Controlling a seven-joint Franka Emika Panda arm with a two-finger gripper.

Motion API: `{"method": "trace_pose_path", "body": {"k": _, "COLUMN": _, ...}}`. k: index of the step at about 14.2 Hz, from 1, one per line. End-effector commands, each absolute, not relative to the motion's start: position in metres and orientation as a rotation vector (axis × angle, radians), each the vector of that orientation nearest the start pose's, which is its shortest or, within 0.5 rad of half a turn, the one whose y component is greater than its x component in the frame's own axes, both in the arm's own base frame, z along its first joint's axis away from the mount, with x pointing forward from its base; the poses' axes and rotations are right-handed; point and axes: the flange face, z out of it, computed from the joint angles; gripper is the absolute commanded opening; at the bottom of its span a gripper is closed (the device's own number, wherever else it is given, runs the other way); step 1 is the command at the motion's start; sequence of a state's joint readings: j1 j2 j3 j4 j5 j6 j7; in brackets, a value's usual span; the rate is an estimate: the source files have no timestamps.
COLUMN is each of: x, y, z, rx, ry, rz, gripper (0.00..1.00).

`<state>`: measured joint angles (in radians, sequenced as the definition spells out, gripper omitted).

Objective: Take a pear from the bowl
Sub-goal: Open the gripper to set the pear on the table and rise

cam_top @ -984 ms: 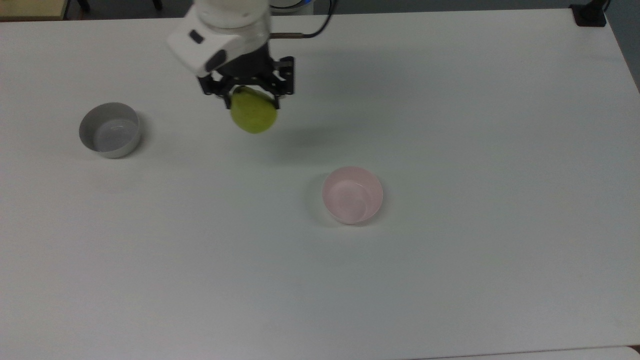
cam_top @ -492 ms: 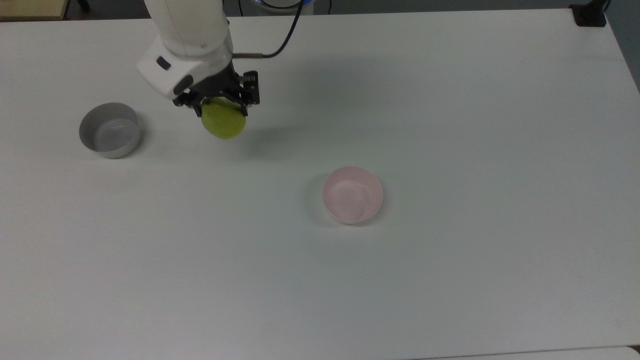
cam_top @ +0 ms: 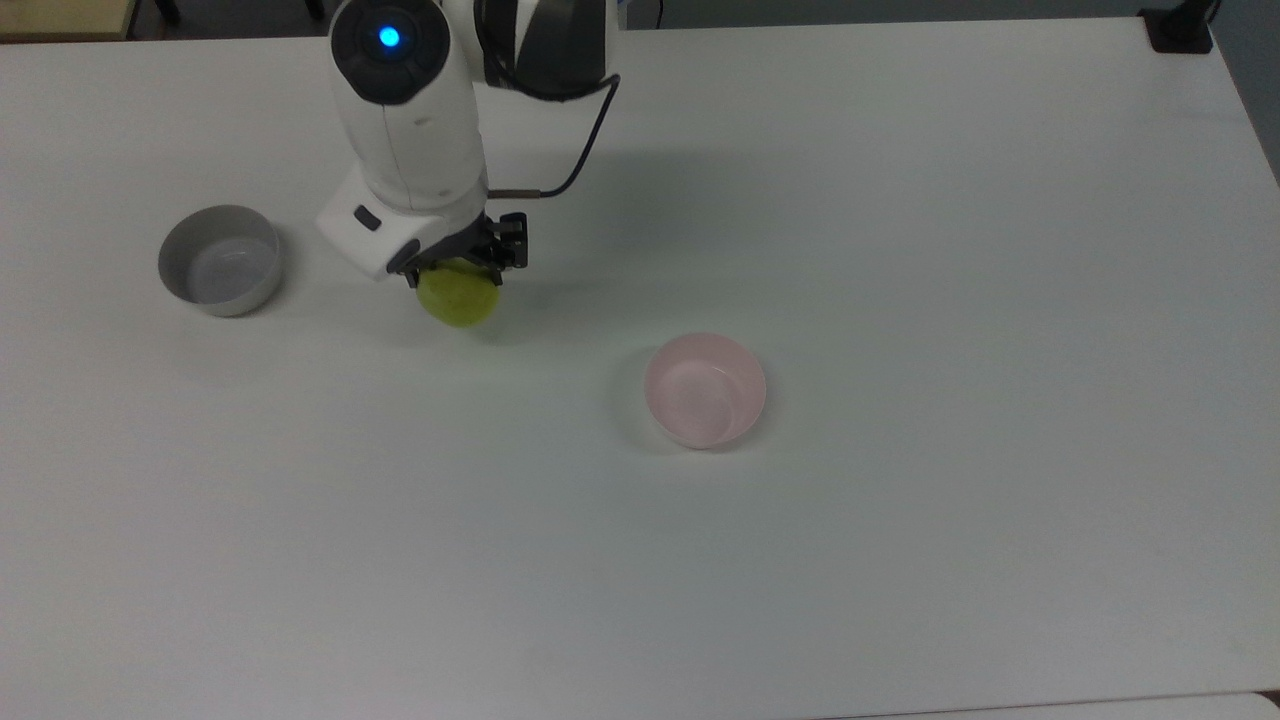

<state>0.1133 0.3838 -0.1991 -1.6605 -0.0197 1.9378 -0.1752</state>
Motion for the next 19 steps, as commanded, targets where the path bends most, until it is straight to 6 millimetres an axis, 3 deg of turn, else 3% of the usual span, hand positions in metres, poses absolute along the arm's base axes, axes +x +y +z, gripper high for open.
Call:
{"method": "trace_pose_path", "body": {"k": 1, "x": 0.654, "y": -0.030, "z": 0.351, "rx": -3.244, "ry": -0.242, "rz": 0.186, "gripper": 0.26}}
{"method": "trace_pose_path", "body": {"k": 4, "x": 0.657, "y": -0.028, "z": 0.327, "rx": -3.262, "ry": -0.272, "rz": 0.223, "gripper": 0.27}}
{"method": "trace_pose_path", "body": {"k": 6, "x": 0.657, "y": -0.023, "z": 0.324, "rx": -3.262, "ry": -0.287, "rz": 0.230, "gripper": 0.30}}
{"method": "trace_pose_path", "body": {"k": 7, "x": 0.657, "y": -0.023, "z": 0.325, "rx": -3.262, "ry": -0.286, "rz": 0.232, "gripper": 0.39}}
{"method": "trace_pose_path", "body": {"k": 9, "x": 0.655, "y": -0.023, "z": 0.328, "rx": -3.259, "ry": -0.289, "rz": 0.238, "gripper": 0.74}}
{"method": "trace_pose_path", "body": {"k": 10, "x": 0.654, "y": -0.024, "z": 0.335, "rx": -3.259, "ry": -0.284, "rz": 0.240, "gripper": 1.00}}
{"method": "trace_pose_path", "body": {"k": 15, "x": 0.642, "y": -0.037, "z": 0.393, "rx": -3.256, "ry": -0.218, "rz": 0.247, "gripper": 1.00}}
{"method": "trace_pose_path", "body": {"k": 19, "x": 0.626, "y": -0.046, "z": 0.482, "rx": -3.249, "ry": -0.138, "rz": 0.180, "gripper": 1.00}}
